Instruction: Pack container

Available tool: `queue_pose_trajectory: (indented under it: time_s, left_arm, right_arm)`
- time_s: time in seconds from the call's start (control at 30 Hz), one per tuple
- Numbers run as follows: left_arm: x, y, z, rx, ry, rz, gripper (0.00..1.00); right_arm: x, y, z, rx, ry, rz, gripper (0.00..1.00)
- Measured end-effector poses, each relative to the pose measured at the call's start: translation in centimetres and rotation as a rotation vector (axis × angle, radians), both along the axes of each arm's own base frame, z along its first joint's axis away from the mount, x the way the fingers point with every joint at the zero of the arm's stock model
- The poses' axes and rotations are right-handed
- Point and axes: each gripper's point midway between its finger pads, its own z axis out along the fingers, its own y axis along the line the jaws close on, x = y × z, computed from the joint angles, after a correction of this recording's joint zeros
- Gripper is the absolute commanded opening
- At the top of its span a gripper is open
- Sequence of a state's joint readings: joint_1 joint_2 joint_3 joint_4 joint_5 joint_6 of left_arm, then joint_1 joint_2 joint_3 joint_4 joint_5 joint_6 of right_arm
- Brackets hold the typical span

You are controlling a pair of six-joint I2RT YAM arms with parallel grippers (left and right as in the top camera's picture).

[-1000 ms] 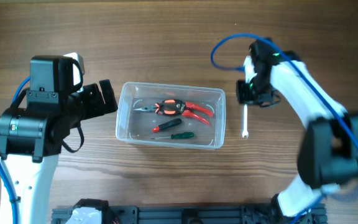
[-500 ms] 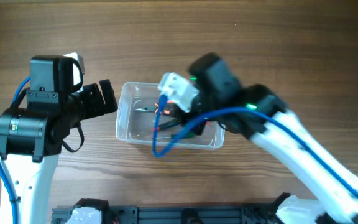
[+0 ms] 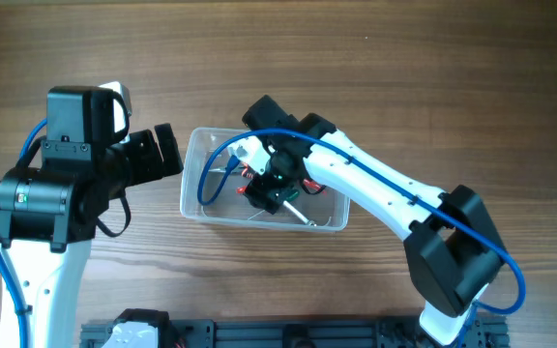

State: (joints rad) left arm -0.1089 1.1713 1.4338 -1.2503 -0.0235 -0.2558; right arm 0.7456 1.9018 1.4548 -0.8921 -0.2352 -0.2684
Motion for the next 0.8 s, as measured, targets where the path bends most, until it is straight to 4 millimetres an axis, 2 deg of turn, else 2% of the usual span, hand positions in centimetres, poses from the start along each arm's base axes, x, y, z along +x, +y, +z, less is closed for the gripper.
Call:
queue_pose_trajectory:
  time_s: [0.03,0.1,0.13,0.2,0.27,0.37,0.4,0.47,0.53,0.6,0.63,0.7,0.8]
  left_arm:
    - [0.0,0.0,0.0,0.0,0.0,0.0,1.0]
    - [0.0,0.0,0.0,0.0,0.0,0.0,1.0]
    - [0.0,0.0,0.0,0.0,0.0,0.0,1.0]
    - [0.0,0.0,0.0,0.0,0.0,0.0,1.0]
    - [0.0,0.0,0.0,0.0,0.0,0.0,1.0]
    - [0.0,0.0,0.0,0.0,0.0,0.0,1.0]
    - [0.0,0.0,0.0,0.0,0.0,0.0,1.0]
    - [0.0,0.0,0.0,0.0,0.0,0.0,1.0]
    - [0.0,0.0,0.0,0.0,0.0,0.0,1.0]
    - [0.0,0.0,0.0,0.0,0.0,0.0,1.0]
    - [0.0,0.0,0.0,0.0,0.0,0.0,1.0]
    - [0.0,0.0,0.0,0.0,0.0,0.0,1.0]
    - [0.0,0.0,0.0,0.0,0.0,0.0,1.0]
  right_arm:
    - [0.3,0.2,1.1,0.018,-0.022,-0.013,0.8]
    - [1.5,0.5,6.2,0.089,-0.139,-0.047,0.83]
    - [2.1,0.2,9.7,0.129,-0.228,-0.066,0.86]
    - [2.7,-1.6,16.6,0.191,-0.413,-0.124,0.91]
    - [3.3,-4.9,21.3,0.191,-0.566,-0.232,0.91]
    - [4.4,-10.7,24.8,0.141,-0.698,-0.441,0.91]
    - [4.9,-12.7,25.7,0.127,-0.73,-0.521,0.99]
    - [4.9,-14.2,26.3,0.121,-0.749,-0.584,1.0]
    - [4.5,-14.9,27.2,0.136,-0.766,-0.609,0.99]
    - [3.5,-15.6,29.5,0.221,-0.796,-0.664,1.0]
    - [2.7,-15.8,31.4,0.305,-0.815,-0.689,1.0]
    - [0.3,-16.6,35.9,0.487,-0.871,-0.708,1.0]
    - [-3.7,-19.0,39.9,0.629,-0.934,-0.718,1.0]
